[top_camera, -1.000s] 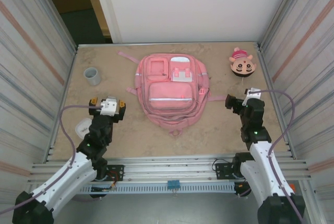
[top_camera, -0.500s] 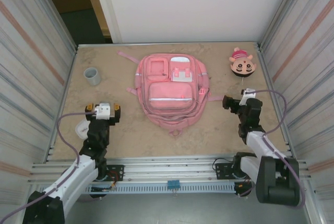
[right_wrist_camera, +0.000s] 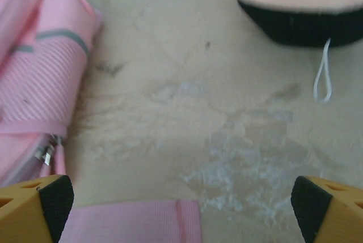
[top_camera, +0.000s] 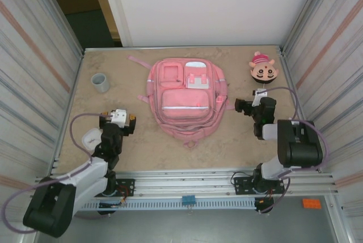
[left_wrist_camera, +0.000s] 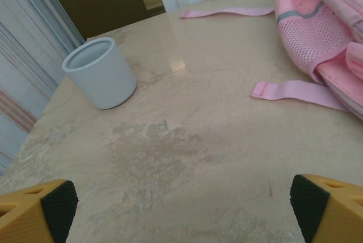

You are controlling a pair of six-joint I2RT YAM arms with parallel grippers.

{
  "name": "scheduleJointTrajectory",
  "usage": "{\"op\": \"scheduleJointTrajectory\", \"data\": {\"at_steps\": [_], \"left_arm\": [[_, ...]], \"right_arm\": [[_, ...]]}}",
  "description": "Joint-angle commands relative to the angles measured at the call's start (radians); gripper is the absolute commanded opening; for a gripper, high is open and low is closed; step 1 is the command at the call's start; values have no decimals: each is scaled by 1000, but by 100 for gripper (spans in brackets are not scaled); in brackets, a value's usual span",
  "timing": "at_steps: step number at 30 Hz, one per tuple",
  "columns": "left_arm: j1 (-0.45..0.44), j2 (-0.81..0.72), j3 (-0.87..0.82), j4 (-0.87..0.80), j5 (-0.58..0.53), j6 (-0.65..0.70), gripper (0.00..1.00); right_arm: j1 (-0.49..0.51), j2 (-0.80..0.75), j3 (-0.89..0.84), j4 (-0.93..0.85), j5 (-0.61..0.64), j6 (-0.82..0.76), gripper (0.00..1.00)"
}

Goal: Pack books, pencil case, and school supplies into a backpack

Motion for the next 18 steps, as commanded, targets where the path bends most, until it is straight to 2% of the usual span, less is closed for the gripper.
{"op": "scheduleJointTrajectory", "data": {"at_steps": [1,6,10,12,14,16,18], "left_arm": [[9,78,63,119,-16,29,99],[30,213,110,201,9,41,99],[96,310,149,258,109,34,99],[127,329,196,184,120,-6,99],[153,335,226,139,189,-22,99],[171,375,195,255,236,-61,99],[175,468,176,379,218,-67,99]], "right_arm": [[7,12,24,53,46,5,99],[4,5,28,33,50,9,99],[4,3,31,22,53,10,99],[4,3,30,24,54,9,99],[4,3,30,25,54,10,99],[4,2,31,24,54,9,99],[4,2,30,26,54,9,100]]}}
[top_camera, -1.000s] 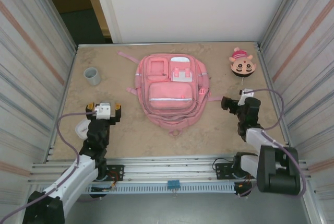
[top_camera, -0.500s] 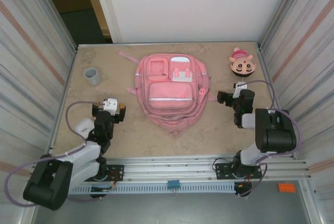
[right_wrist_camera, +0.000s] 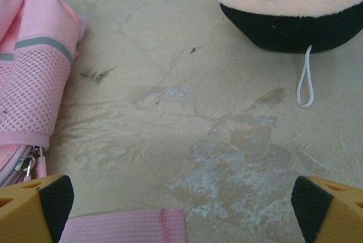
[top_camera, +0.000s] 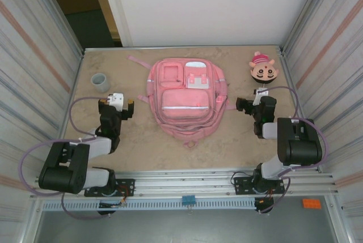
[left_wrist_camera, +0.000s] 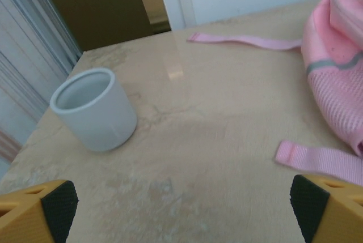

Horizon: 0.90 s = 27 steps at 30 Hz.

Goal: Pack books, pencil case, and school supplies into a backpack

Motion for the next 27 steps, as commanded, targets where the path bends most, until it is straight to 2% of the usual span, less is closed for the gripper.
{"op": "scheduleJointTrajectory", "data": {"at_steps": [1,2,3,5,6,7,10,27], "left_arm": [[11,142,-12,188,50,-41,99],[13,203,5,232,38,-29,99],[14,219,33,201,26,-26,99],[70,152,113,-55,110,-100,99],[102,174,155,-109,133,-129,99],[125,183,140,-69,181,-133,99],[124,172,136,-80,149,-145,99],[119,169,142,-93,155,-136,99]], "right_arm": [[1,-2,21,14,17,8,99],[1,-2,21,15,18,8,99],[1,-2,21,16,17,8,99],[3,-2,20,16,17,9,99],[2,-2,21,16,18,7,99],[1,-2,20,16,18,7,99],[2,-2,20,16,18,7,99],[1,-3,20,16,18,8,99]]}}
